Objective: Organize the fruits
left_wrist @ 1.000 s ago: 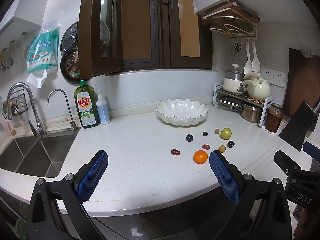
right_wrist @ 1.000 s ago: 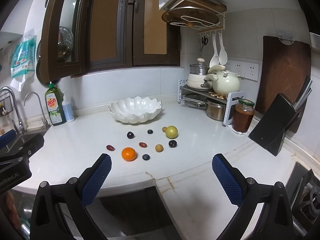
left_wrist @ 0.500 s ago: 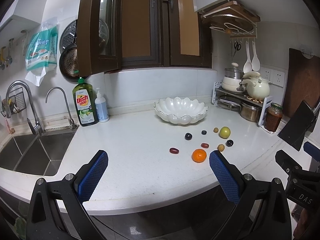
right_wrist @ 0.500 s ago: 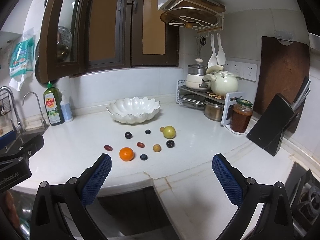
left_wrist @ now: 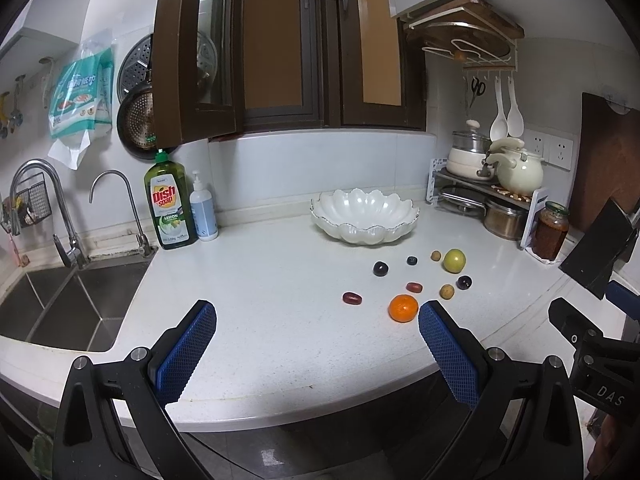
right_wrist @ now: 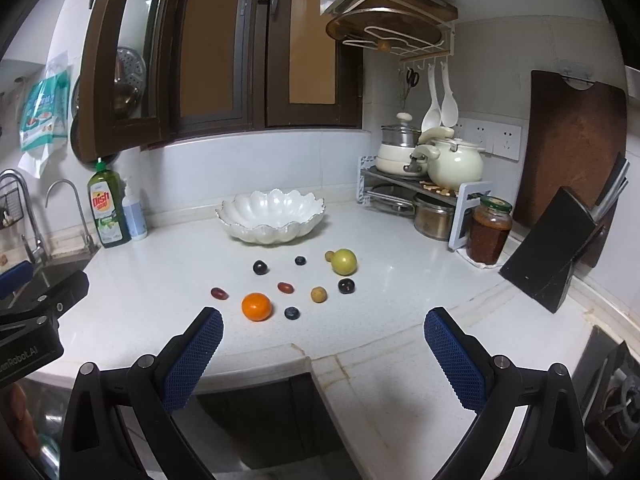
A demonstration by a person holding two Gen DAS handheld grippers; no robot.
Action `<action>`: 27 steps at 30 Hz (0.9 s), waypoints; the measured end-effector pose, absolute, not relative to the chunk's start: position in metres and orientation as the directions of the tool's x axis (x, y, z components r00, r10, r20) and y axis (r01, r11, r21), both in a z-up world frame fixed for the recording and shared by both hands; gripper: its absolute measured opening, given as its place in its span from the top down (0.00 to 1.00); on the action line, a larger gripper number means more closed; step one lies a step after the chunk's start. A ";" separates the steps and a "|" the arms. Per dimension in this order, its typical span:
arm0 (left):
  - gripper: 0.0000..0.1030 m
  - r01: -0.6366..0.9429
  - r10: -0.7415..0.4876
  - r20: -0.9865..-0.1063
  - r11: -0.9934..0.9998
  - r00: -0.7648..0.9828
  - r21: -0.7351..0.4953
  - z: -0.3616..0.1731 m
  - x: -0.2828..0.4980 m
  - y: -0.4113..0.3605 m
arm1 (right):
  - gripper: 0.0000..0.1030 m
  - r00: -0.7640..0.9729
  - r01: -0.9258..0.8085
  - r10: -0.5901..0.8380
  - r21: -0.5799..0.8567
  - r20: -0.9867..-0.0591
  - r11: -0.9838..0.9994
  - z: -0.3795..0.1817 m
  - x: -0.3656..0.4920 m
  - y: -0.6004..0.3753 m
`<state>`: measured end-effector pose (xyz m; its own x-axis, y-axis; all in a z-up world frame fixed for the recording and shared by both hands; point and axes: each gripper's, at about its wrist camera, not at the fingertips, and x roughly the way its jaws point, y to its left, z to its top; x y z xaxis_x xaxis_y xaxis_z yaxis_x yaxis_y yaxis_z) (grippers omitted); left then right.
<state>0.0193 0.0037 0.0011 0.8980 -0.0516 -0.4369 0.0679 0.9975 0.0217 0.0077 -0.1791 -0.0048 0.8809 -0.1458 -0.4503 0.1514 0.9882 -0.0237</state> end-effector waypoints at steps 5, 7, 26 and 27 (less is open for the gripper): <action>0.02 0.081 -0.056 -0.457 0.996 0.888 0.034 -0.002 0.034 0.006 | 0.01 0.875 0.133 -0.126 -0.018 -0.467 0.991 -0.010 0.021 -0.174; 0.07 0.087 -0.058 -0.469 0.995 0.881 0.040 -0.004 0.043 0.007 | 0.01 0.873 0.125 -0.116 -0.012 -0.474 0.992 -0.012 0.028 -0.172; 0.26 0.193 -0.114 -0.590 0.979 0.800 0.072 -0.033 0.154 0.012 | 0.17 0.797 0.079 -0.055 0.015 -0.601 0.997 -0.054 0.134 -0.148; 0.27 0.204 -0.120 -0.599 0.976 0.792 0.075 -0.037 0.162 0.012 | 0.19 0.788 0.076 -0.052 0.013 -0.613 0.997 -0.057 0.139 -0.147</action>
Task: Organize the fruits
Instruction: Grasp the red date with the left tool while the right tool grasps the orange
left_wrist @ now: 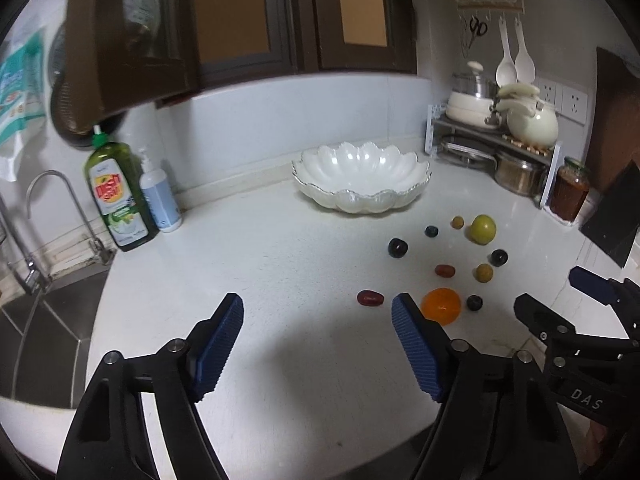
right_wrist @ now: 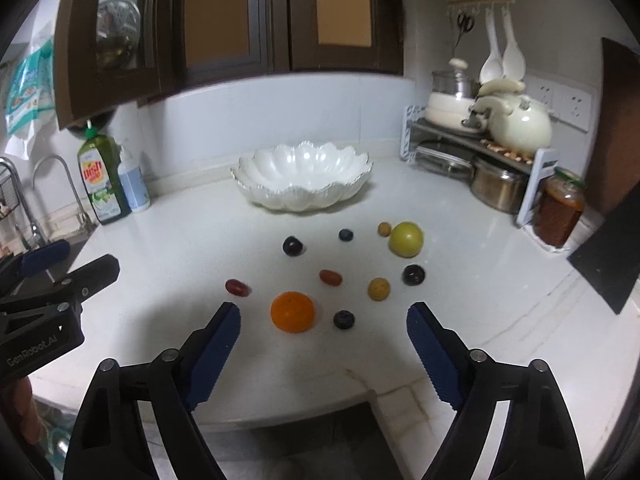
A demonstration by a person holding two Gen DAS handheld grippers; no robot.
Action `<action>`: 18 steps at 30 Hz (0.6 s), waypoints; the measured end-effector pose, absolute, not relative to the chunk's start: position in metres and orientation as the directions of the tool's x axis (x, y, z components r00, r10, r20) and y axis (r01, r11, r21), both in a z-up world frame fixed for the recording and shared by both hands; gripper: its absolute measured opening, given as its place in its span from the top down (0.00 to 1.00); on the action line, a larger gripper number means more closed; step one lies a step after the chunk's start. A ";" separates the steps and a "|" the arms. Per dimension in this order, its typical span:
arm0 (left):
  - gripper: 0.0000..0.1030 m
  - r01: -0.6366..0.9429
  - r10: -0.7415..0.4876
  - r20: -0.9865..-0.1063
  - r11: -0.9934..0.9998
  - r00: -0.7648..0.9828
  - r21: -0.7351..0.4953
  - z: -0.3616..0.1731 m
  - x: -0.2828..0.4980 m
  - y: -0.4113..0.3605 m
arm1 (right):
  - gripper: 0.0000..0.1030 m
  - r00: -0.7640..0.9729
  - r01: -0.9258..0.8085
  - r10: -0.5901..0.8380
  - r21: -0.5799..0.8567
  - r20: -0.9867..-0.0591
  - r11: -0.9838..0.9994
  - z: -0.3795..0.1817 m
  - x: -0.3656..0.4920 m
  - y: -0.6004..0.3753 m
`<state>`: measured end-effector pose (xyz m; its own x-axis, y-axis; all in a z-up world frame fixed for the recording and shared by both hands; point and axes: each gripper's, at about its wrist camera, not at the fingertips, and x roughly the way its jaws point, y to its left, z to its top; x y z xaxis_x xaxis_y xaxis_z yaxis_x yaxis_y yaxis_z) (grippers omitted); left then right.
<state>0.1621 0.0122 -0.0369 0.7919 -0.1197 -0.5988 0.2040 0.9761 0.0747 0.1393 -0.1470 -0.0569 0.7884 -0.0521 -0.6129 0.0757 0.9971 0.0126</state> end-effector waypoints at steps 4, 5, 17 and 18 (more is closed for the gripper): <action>0.33 0.242 -0.139 -0.630 0.967 0.764 0.080 -0.050 0.186 0.012 | 0.24 0.750 0.061 -0.035 0.017 -0.661 0.998 -0.073 0.164 -0.140; 0.33 0.251 -0.146 -0.638 0.965 0.756 0.077 -0.054 0.192 0.012 | 0.25 0.742 0.060 -0.029 0.023 -0.670 0.998 -0.076 0.169 -0.140; 0.51 0.397 -0.247 -0.712 0.917 0.657 0.049 -0.096 0.244 -0.004 | 0.35 0.642 0.066 -0.024 0.024 -0.766 0.998 -0.120 0.211 -0.132; 0.53 0.412 -0.255 -0.716 0.910 0.650 0.050 -0.099 0.246 -0.006 | 0.35 0.638 0.067 -0.024 0.024 -0.769 0.997 -0.122 0.212 -0.133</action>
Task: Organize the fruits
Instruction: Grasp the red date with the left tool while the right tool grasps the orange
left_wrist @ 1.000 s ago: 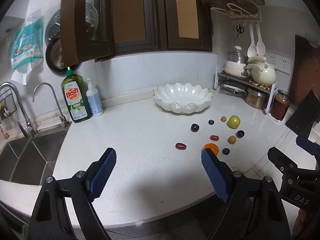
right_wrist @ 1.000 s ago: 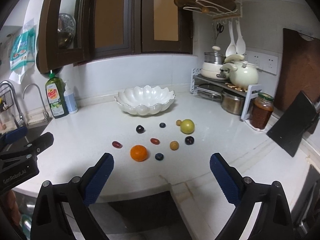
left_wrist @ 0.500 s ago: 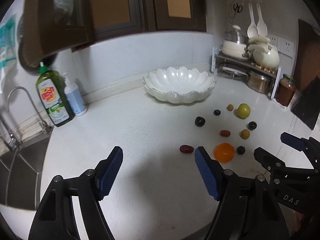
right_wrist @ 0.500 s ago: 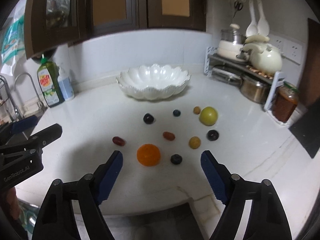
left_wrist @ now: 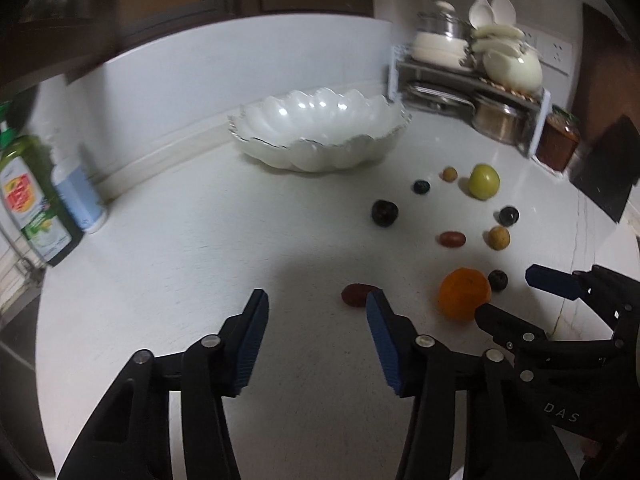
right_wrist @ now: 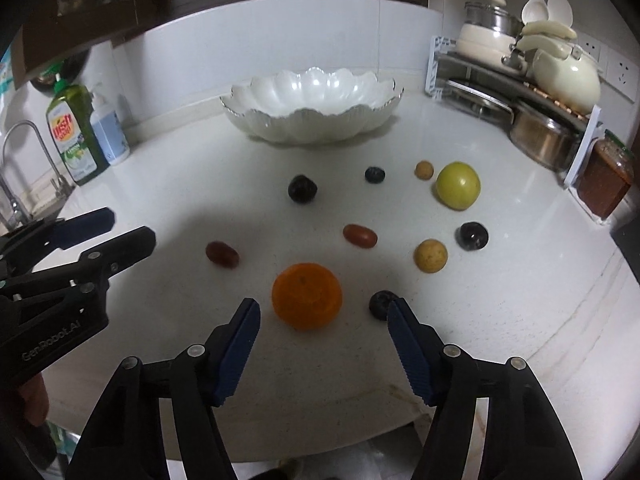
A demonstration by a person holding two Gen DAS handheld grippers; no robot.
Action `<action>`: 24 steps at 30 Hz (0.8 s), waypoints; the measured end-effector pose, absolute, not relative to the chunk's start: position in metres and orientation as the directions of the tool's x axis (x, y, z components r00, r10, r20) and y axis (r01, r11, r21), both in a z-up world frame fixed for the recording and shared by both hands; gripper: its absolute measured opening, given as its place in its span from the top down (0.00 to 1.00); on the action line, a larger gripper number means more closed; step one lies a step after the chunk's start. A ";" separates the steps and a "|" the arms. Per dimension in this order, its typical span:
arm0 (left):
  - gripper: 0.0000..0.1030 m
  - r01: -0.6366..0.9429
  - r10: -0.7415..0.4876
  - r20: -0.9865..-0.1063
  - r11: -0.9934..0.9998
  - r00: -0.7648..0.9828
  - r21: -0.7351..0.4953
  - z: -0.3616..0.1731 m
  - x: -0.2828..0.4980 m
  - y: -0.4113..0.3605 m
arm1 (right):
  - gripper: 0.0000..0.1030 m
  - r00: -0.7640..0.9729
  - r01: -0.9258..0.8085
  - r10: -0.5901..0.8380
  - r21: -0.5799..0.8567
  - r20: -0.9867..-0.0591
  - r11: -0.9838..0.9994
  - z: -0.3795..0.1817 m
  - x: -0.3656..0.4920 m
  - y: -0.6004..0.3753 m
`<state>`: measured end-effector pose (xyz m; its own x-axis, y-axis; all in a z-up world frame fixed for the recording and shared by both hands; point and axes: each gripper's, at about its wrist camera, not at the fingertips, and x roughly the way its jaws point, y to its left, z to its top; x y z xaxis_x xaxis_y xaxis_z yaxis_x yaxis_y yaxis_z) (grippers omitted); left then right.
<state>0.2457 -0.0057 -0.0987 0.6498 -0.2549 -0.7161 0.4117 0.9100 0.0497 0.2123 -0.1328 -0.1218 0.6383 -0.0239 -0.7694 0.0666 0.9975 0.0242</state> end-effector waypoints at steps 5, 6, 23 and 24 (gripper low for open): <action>0.54 0.491 -0.297 -0.740 0.869 0.604 0.052 -0.114 0.255 -0.016 | 0.35 0.623 0.070 -0.026 0.023 -0.782 0.997 -0.130 0.219 -0.133; 0.55 0.506 -0.307 -0.746 0.862 0.591 0.045 -0.117 0.256 -0.017 | 0.35 0.618 0.069 -0.024 0.025 -0.786 0.997 -0.132 0.219 -0.133; 0.61 0.583 -0.340 -0.798 0.812 0.498 0.017 -0.146 0.284 -0.043 | 0.41 0.595 0.045 -0.005 0.027 -0.804 0.999 -0.143 0.235 -0.129; 0.61 0.582 -0.336 -0.801 0.813 0.496 0.019 -0.147 0.285 -0.044 | 0.41 0.594 0.045 -0.003 0.029 -0.804 0.999 -0.143 0.236 -0.129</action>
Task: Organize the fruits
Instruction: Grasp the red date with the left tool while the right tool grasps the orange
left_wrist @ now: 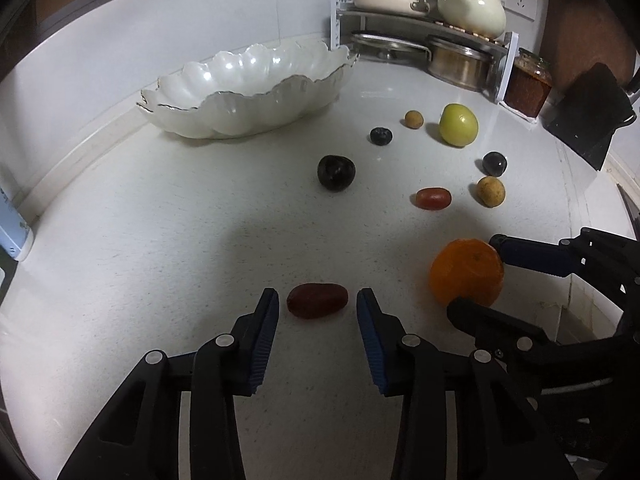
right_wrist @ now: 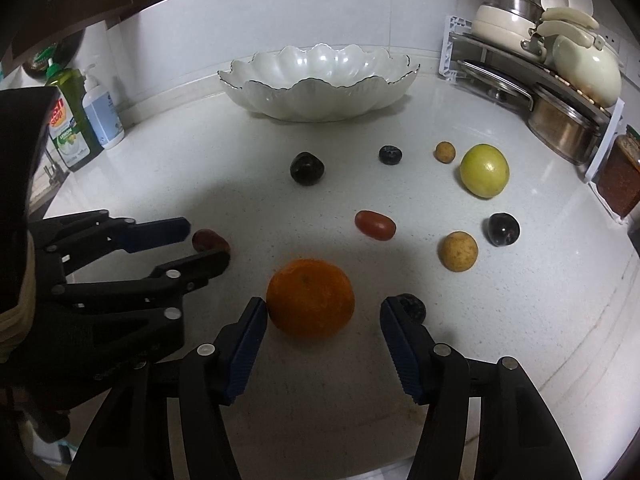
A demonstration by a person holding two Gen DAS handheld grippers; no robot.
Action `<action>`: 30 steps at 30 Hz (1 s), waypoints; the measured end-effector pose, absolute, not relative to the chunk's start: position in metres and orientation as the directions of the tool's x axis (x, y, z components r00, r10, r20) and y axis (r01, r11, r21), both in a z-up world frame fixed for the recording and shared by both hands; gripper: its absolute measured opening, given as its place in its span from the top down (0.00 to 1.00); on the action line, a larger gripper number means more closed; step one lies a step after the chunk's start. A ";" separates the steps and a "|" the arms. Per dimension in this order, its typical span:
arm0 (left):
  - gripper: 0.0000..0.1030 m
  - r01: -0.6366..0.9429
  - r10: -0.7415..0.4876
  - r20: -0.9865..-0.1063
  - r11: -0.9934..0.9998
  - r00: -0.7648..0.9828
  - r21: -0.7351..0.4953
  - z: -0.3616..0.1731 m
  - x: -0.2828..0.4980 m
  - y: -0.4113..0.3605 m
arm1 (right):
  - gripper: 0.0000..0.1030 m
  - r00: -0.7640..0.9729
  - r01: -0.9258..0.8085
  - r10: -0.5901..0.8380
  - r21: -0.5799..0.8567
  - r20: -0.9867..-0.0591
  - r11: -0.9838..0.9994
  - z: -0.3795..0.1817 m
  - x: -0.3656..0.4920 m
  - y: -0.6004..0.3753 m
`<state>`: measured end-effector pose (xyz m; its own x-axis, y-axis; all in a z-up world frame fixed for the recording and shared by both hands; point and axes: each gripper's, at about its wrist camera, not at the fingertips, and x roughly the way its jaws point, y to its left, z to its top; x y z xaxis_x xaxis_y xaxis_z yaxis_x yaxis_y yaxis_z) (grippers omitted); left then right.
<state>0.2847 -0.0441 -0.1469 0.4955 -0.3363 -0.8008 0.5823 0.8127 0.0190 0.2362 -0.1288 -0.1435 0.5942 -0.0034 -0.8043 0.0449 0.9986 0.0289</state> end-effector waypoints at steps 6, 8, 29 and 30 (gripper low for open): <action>0.68 0.578 -0.333 -0.809 0.816 0.484 0.009 -0.152 0.289 -0.047 | 0.46 0.590 0.036 0.015 0.044 -0.808 0.998 -0.146 0.239 -0.129; 0.70 0.573 -0.333 -0.808 0.820 0.486 0.007 -0.152 0.290 -0.047 | 0.50 0.588 0.027 0.026 0.052 -0.809 0.998 -0.146 0.239 -0.128; 0.72 0.512 -0.356 -0.755 0.858 0.551 -0.030 -0.113 0.282 -0.028 | 0.56 0.638 0.019 0.049 0.080 -0.769 0.997 -0.123 0.239 -0.131; 0.72 0.509 -0.354 -0.749 0.860 0.560 -0.027 -0.110 0.281 -0.027 | 0.56 0.645 0.020 0.049 0.081 -0.763 0.997 -0.120 0.239 -0.132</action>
<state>0.2815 -0.0274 -0.1105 0.5598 -0.3544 -0.7490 0.5088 0.8605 -0.0269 0.2387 -0.1317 -0.1204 0.6446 0.0489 -0.7629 0.0198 0.9966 0.0806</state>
